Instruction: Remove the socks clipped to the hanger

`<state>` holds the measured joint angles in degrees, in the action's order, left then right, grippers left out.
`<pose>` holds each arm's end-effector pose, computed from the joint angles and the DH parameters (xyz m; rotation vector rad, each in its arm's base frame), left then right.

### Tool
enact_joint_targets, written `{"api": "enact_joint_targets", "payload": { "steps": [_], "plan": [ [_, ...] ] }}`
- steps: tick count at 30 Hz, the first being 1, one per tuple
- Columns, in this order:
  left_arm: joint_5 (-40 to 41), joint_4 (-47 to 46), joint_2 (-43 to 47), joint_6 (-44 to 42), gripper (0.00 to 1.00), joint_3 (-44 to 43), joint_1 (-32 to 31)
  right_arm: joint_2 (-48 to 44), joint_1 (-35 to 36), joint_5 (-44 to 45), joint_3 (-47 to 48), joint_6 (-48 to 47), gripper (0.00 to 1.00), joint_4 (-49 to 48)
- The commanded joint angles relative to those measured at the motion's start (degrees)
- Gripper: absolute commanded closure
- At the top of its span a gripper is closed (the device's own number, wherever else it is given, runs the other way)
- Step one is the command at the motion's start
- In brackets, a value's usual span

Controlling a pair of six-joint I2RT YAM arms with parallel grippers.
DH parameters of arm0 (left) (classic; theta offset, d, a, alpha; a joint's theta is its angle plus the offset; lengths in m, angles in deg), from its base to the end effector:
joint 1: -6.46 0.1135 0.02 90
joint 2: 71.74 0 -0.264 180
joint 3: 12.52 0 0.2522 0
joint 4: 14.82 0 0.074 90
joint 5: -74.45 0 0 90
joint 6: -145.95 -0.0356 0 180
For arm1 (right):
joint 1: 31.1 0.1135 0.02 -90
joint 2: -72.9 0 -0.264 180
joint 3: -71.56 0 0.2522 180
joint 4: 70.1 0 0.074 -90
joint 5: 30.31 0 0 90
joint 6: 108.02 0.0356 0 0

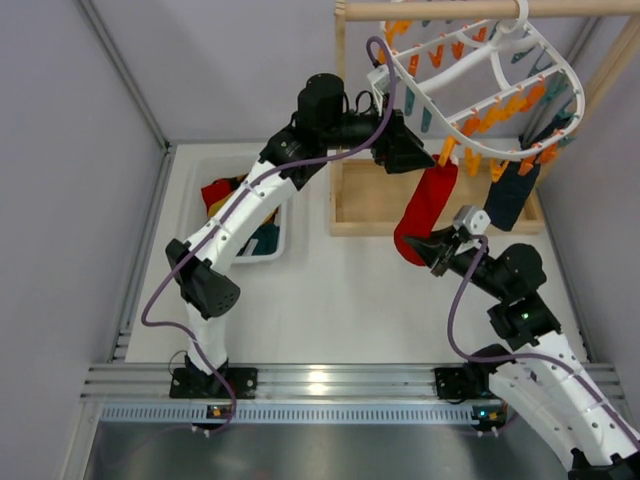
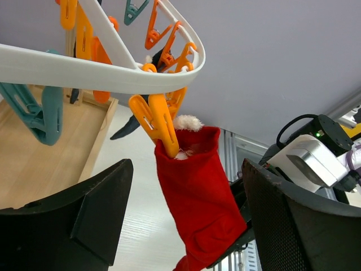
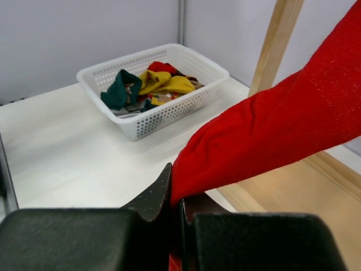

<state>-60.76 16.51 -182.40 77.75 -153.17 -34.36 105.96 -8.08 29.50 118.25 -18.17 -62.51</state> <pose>0.3094 -0.3006 0.4843 0.9425 1.5295 -1.4368 0.1292 0.0744 0.3280 -0.7200 1.3388 0.7058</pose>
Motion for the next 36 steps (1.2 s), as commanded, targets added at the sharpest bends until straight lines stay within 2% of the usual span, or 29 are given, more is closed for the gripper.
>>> {"api": "enact_joint_targets", "payload": {
  "steps": [1,9,16,28,34,36],
  "plan": [
    [-3.30,-7.35,-0.88,3.67,0.19,-1.87,0.04,-2.29,-0.79,-5.49,3.37,2.16,1.00,4.15],
    [-3.48,-19.38,-3.60,11.76,0.20,-1.52,-0.75,-5.11,-0.79,-4.61,4.51,1.90,1.00,6.09],
    [-1.11,-21.25,-6.24,14.58,0.20,-2.13,-1.37,-5.72,-0.79,-5.84,5.30,1.72,1.00,7.85],
    [0.12,-30.74,-10.72,21.52,0.23,-3.98,-2.16,-5.37,-0.79,-9.27,6.27,2.16,1.00,7.49],
    [1.44,-35.66,-12.31,25.30,0.27,-4.33,-2.25,-4.67,-0.79,-10.76,6.45,2.08,1.00,7.84],
    [1.44,-36.28,-12.92,26.44,0.32,-5.03,-2.25,-4.41,-0.88,-10.85,6.18,2.16,1.00,7.84]
  ]
}}
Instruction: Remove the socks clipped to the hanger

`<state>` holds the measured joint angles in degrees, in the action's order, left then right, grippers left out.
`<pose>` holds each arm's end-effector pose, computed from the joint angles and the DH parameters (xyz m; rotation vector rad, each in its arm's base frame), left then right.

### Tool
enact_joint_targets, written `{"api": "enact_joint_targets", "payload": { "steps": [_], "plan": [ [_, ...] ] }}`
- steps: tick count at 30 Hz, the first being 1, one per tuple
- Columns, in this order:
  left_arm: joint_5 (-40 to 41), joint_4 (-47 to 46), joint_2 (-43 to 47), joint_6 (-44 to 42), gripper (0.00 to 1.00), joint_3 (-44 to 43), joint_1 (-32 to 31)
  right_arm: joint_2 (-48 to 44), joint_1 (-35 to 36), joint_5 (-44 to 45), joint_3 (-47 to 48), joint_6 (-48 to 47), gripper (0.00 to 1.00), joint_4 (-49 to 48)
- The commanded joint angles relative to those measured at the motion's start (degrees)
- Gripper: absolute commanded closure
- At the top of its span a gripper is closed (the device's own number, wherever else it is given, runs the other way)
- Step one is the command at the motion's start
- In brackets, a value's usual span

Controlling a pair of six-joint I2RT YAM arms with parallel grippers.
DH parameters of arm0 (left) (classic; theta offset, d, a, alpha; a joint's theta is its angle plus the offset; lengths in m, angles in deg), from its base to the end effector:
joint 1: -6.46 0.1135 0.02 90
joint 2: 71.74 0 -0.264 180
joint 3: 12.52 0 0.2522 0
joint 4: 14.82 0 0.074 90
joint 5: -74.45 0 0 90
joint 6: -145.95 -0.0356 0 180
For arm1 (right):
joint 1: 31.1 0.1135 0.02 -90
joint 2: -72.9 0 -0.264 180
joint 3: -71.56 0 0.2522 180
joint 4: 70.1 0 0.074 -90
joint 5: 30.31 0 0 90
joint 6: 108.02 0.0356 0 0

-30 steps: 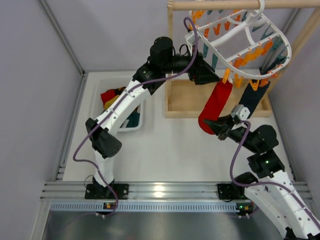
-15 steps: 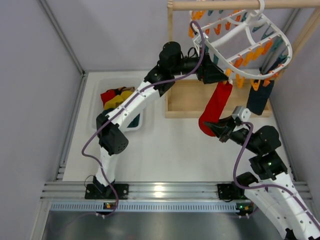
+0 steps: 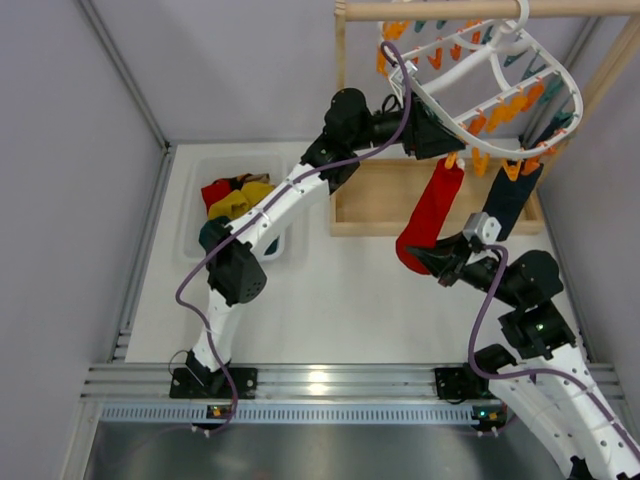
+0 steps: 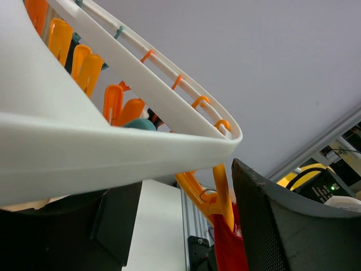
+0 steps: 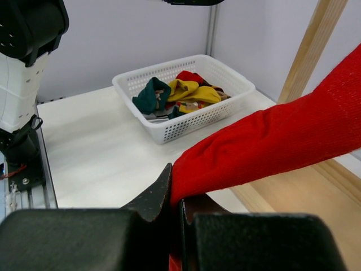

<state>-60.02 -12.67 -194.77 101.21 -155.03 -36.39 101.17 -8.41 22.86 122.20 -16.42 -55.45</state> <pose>0.3471 -0.3560 0.4485 0.7488 1.4166 -1.7355 0.1046 0.0669 0.3483 -0.7893 1.2927 0.8016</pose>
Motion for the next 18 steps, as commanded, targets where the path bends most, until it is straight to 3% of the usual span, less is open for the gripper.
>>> {"api": "enact_joint_targets", "payload": {
  "steps": [1,9,11,12,15,18],
  "plan": [
    [0.70,-7.19,-0.64,3.17,0.34,-3.52,-0.22,0.38,-0.46,-4.29,2.05,0.33,1.00,0.78],
    [0.96,-7.28,-0.90,3.44,0.57,-3.62,-0.39,0.20,-0.46,-3.77,1.26,0.33,1.00,0.43],
    [0.87,-7.28,-0.73,3.44,0.59,-3.35,-0.39,-0.14,-0.46,-3.50,1.00,0.41,1.00,0.43],
    [0.87,-7.28,-0.64,3.44,0.65,-3.26,-0.39,-0.23,-0.46,-3.33,0.82,0.42,1.00,0.43],
    [0.96,-7.28,-0.55,3.44,0.71,-2.91,-0.39,-0.58,-0.46,-2.71,0.56,0.33,1.00,0.35],
    [1.31,-7.28,-0.03,3.35,0.83,-2.30,-0.39,-1.11,-0.46,-1.92,0.03,0.41,1.00,0.52]
  ]
}}
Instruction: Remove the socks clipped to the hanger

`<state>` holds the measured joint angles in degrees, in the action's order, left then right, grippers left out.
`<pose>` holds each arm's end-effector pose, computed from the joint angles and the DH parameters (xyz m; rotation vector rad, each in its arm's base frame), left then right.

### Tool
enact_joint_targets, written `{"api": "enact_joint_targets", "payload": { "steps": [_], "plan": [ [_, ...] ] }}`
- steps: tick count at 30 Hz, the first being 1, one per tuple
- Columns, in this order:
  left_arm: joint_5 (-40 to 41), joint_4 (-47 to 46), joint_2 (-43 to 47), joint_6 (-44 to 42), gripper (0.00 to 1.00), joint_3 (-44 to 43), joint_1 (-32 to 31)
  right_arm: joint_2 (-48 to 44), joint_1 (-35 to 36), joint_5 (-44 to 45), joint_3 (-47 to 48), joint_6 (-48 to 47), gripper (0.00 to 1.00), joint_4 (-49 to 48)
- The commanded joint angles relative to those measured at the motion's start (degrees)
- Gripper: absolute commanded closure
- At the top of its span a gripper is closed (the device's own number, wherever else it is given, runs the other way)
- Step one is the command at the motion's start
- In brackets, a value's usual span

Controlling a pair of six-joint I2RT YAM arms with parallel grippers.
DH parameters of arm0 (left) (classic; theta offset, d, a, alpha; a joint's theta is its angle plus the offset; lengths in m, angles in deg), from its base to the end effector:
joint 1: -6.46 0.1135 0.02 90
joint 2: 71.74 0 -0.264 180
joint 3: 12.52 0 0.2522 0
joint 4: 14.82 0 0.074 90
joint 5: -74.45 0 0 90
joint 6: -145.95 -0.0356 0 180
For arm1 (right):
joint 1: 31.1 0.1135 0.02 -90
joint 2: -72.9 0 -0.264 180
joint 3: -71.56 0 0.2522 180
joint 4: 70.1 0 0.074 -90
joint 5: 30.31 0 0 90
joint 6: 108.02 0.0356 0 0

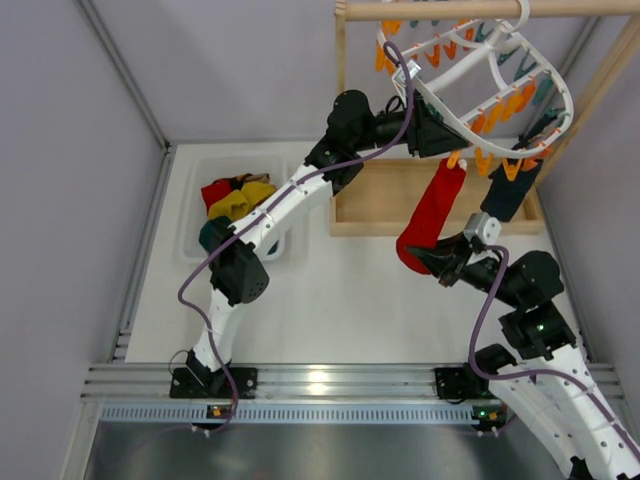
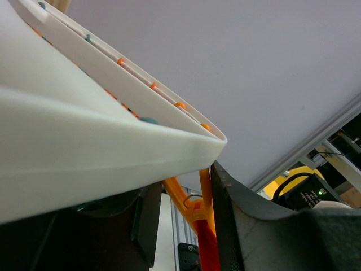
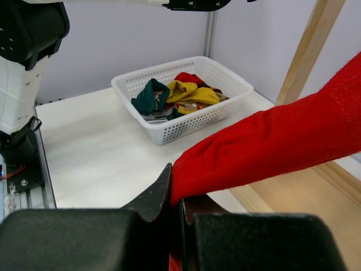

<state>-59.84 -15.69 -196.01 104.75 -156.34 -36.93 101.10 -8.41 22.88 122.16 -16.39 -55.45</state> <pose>0.3459 -0.3612 0.4508 0.7285 1.3902 -1.7866 0.1044 0.0668 0.3482 -0.7887 1.2926 0.8016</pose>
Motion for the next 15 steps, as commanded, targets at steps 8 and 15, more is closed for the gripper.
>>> {"api": "enact_joint_targets", "payload": {
  "steps": [8,15],
  "plan": [
    [2.19,-4.26,1.92,-0.37,1.00,0.07,0.24,-2.72,-0.46,-0.27,-0.89,1.09,1.00,1.40],
    [3.25,-4.18,4.73,-3.44,1.00,4.46,0.33,-4.56,-0.46,0.96,-2.74,2.41,1.00,1.75]
  ]
}}
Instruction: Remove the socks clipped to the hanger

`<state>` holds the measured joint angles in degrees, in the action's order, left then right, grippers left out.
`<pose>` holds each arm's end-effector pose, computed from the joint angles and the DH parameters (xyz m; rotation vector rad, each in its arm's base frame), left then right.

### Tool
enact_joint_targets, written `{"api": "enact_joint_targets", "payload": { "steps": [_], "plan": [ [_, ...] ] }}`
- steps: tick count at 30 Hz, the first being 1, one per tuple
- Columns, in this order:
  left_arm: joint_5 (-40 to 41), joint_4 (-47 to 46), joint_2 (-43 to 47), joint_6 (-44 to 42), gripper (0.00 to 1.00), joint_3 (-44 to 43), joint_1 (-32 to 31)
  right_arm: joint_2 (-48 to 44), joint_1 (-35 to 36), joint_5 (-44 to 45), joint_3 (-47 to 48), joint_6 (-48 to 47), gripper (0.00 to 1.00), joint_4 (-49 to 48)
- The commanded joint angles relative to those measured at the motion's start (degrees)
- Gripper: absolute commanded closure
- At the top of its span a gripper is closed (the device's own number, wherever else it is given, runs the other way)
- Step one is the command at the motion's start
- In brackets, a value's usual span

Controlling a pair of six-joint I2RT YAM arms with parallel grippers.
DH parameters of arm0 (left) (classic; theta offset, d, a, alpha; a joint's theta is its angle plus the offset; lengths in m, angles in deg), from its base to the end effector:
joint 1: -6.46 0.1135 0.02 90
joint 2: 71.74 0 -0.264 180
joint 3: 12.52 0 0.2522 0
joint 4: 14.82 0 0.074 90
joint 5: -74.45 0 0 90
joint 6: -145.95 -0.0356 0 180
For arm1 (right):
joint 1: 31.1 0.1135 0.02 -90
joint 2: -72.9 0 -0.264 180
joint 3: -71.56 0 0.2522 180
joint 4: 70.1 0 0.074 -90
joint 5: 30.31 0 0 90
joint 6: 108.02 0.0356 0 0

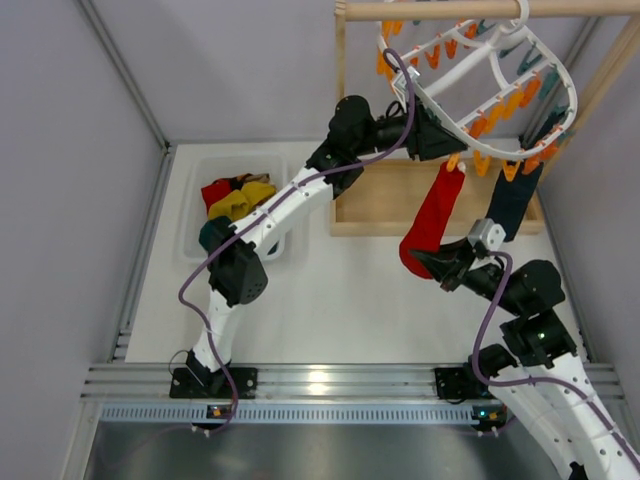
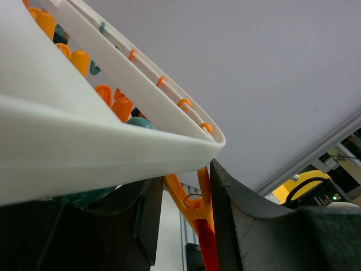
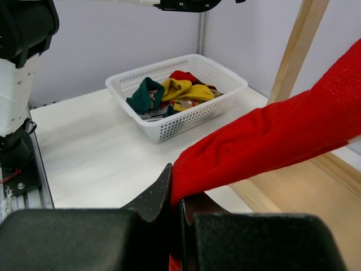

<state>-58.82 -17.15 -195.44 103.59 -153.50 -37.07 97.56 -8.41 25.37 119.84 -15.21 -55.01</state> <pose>0.3467 -0.3630 0.4416 0.7199 1.3949 -1.7654 0.0969 0.0623 0.3400 -0.7407 1.3005 0.7853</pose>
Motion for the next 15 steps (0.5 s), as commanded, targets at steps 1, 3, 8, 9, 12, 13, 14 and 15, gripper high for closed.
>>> {"api": "enact_joint_targets", "payload": {
  "steps": [1,3,8,9,12,13,14,15],
  "plan": [
    [2.05,-2.71,4.43,-2.63,0.95,2.49,0.46,-1.11,-0.46,-0.84,-0.51,1.32,1.00,1.14],
    [1.87,-2.71,4.52,-2.64,0.70,3.03,0.37,-1.20,-0.46,-0.74,-0.60,1.67,1.00,0.79],
    [1.17,-2.80,4.26,-1.76,0.54,2.77,0.29,-0.67,-0.46,-1.18,-0.07,2.11,1.00,-0.09],
    [1.17,-2.80,4.26,-1.67,0.50,2.68,0.29,-0.50,-0.46,-1.36,0.02,2.11,1.00,-0.18],
    [0.55,-2.80,4.43,-1.41,0.45,2.06,0.11,0.12,-0.46,-1.71,0.11,2.29,1.00,-0.53],
    [0.46,-2.80,4.52,-1.49,0.45,2.15,-0.06,0.12,-0.46,-1.71,0.11,2.38,1.00,-0.71],
    [0.29,-2.80,4.61,-1.41,0.44,2.24,-0.07,0.03,-0.46,-1.62,0.11,2.38,1.00,-0.71],
    [0.20,-2.80,4.78,-1.41,0.44,2.41,-0.07,-0.14,-0.46,-1.71,0.11,2.46,1.00,-0.71]
  ]
}}
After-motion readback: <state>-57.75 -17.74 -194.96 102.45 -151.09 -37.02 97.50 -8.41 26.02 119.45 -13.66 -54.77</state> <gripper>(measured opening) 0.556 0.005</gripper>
